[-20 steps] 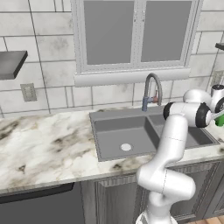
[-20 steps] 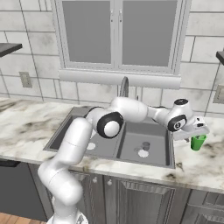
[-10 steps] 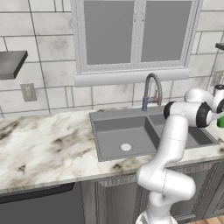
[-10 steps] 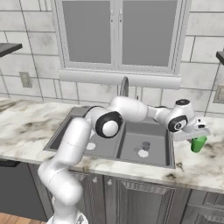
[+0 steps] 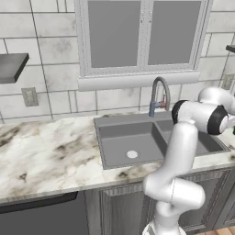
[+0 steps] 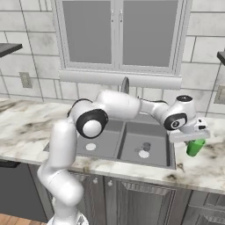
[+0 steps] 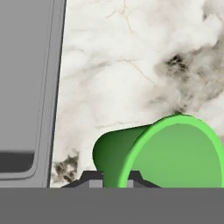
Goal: Move any existing items from the left basin to the right basin for drying. Then move the cup from the counter to the left basin of the sink for washing.
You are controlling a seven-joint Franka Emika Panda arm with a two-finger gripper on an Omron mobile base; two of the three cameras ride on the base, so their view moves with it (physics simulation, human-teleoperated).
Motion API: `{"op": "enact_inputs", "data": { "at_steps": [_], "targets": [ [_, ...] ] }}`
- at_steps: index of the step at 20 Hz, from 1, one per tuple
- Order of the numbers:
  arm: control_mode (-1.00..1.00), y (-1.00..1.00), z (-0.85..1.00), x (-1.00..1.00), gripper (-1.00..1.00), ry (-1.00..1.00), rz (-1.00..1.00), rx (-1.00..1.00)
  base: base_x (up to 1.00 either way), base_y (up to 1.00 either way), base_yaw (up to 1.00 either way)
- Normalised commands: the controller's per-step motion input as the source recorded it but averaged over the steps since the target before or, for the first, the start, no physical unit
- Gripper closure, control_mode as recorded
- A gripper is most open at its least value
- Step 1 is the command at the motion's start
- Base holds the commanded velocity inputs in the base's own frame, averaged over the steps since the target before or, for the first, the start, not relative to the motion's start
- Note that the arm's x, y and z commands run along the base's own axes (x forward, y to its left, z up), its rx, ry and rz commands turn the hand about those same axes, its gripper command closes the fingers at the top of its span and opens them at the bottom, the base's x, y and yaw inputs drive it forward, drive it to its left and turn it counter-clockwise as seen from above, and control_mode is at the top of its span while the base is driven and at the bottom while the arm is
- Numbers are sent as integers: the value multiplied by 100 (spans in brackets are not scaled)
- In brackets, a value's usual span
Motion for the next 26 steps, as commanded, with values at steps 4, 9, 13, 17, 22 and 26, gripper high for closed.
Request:
{"op": "enact_inputs", "data": {
  "at_steps": [4,9,13,17,22,26],
  "targets": [
    [-100,100,44,-57,100,0,11,0,0,0,0],
    [-100,100,51,-26,100,0,12,0,0,0,0],
    [-100,100,37,-11,100,4,15,0,0,0,0],
    [-100,100,29,-13,100,5,16,0,0,0,0],
    [-100,100,16,-12,100,7,16,1,0,0,0],
    [-100,100,5,-1,100,9,13,0,0,0,0]
  ]
}}
